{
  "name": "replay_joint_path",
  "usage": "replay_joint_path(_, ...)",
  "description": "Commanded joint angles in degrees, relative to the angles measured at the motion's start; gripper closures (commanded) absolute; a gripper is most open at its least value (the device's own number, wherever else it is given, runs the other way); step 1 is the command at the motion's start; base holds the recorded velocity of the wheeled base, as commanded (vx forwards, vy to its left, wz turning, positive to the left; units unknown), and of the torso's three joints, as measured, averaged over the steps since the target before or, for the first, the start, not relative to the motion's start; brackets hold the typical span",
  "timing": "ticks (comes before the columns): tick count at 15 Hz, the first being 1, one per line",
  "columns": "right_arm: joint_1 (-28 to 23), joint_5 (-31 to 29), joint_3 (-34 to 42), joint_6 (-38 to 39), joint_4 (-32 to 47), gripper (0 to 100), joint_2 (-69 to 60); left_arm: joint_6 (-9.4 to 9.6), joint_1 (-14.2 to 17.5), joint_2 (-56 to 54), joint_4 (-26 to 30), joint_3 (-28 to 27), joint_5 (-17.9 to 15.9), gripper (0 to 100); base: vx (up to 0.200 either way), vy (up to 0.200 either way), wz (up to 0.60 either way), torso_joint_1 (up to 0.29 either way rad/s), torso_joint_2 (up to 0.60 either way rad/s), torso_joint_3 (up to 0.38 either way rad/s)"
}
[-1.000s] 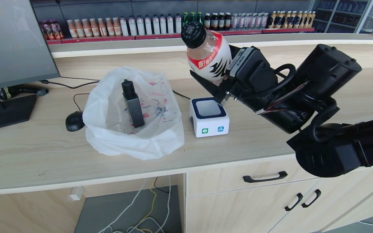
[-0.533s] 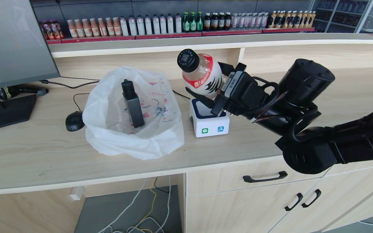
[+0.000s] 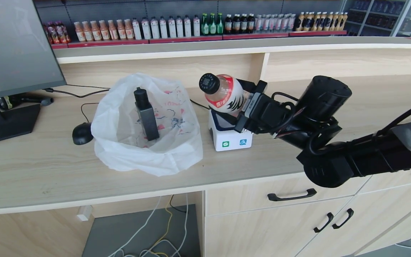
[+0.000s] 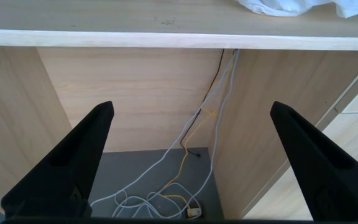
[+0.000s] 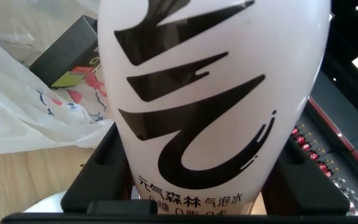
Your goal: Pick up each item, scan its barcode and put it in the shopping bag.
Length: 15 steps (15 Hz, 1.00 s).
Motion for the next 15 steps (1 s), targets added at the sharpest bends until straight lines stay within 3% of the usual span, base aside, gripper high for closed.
replay_joint_path(1,-0.51,0.47,-1.83,0.12,-0.01,100,1.42,-0.02,0.05,0.00,0.00,0.00,0.00,0,0.000,0.000,0.00,0.000,0.00,0.000)
replay_joint_path(15,0.81,1.61,-3.15,0.03,-0.10,100,5.03,-0.02,0.05,0.00,0.00,0.00,0.00,0,0.000,0.000,0.00,0.000,0.00,0.000)
